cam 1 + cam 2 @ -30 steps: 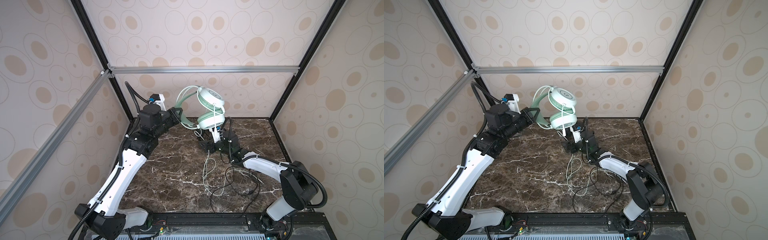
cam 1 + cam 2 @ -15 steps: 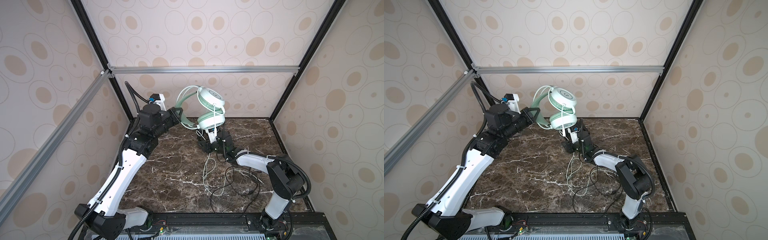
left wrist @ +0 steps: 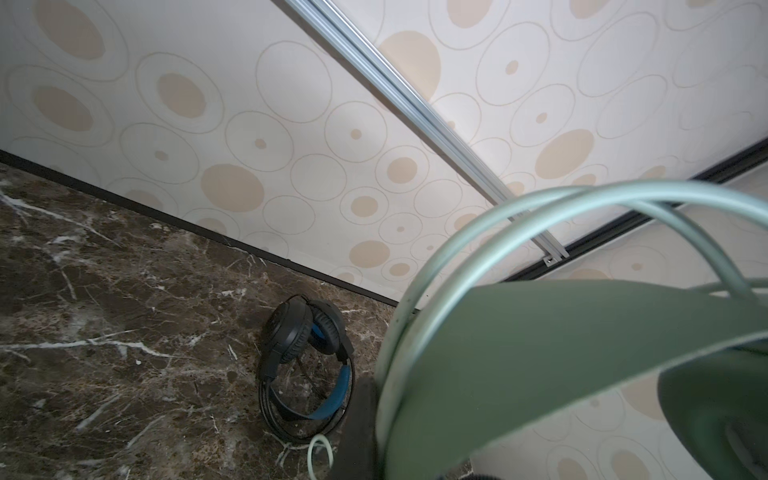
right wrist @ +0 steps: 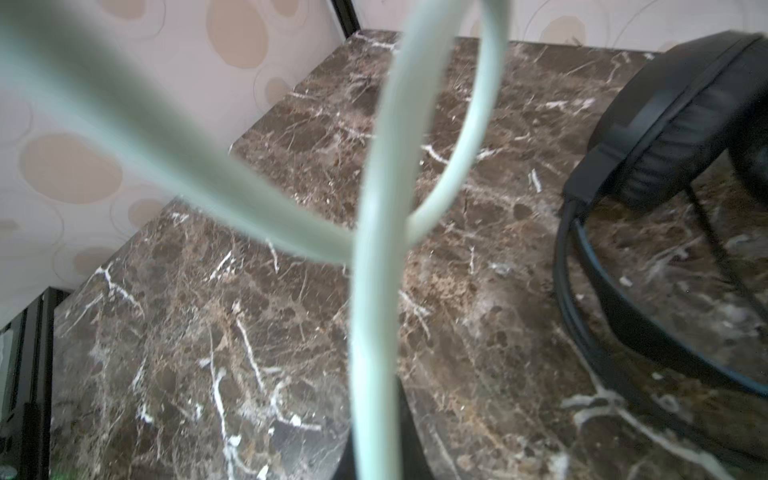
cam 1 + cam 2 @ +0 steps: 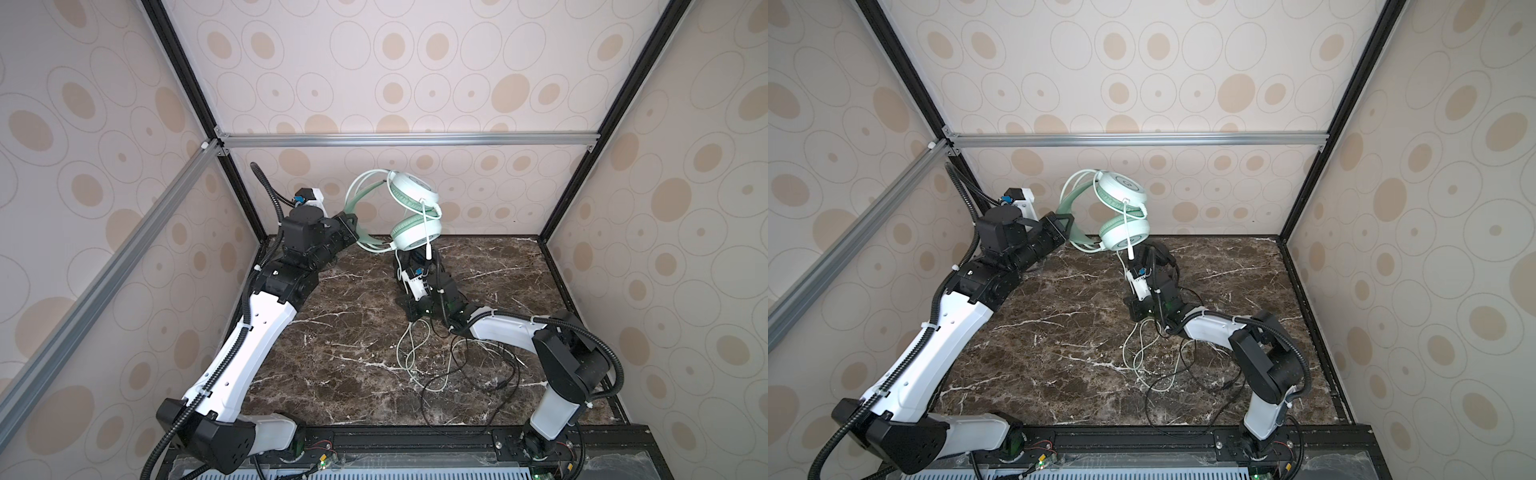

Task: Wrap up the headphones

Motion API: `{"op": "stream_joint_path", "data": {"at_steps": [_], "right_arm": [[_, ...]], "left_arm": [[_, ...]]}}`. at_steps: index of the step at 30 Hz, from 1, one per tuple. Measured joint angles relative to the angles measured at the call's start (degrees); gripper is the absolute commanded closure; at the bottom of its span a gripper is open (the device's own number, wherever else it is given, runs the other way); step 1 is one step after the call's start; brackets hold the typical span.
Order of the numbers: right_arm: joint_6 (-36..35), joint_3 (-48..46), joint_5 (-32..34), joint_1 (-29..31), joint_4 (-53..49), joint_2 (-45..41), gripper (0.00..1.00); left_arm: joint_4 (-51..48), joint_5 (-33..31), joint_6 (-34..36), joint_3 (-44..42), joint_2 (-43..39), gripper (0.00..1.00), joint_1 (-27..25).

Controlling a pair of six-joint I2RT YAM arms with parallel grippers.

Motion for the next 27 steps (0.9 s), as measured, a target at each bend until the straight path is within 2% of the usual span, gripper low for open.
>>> {"op": "stream_joint_path", "data": {"at_steps": [8,14,20,27], "right_arm": [[-3.61,-2.01,4.44,8.98,-8.31,-8.57,1.0],[-6.71,-1.09,7.54,14.16,-15.63,-12.76,1.0],[-9.94,3.69,9.77,16.26,-24.26,-14.49,1.0],[-14.53,13.94,11.04,16.52,-34.4,-15.17,1.0]], "left_arm": [[-0.11,-4.7,0.59,0.0,5.07,1.0,1.53],[-0.39,-8.79,3.78,0.39,8.7,1.0,2.27],[-0.46,-12.48,8.96,0.39,10.71,1.0,2.32],[0.04,-15.45,14.05,-0.52,10.75,1.0,2.32]]}}
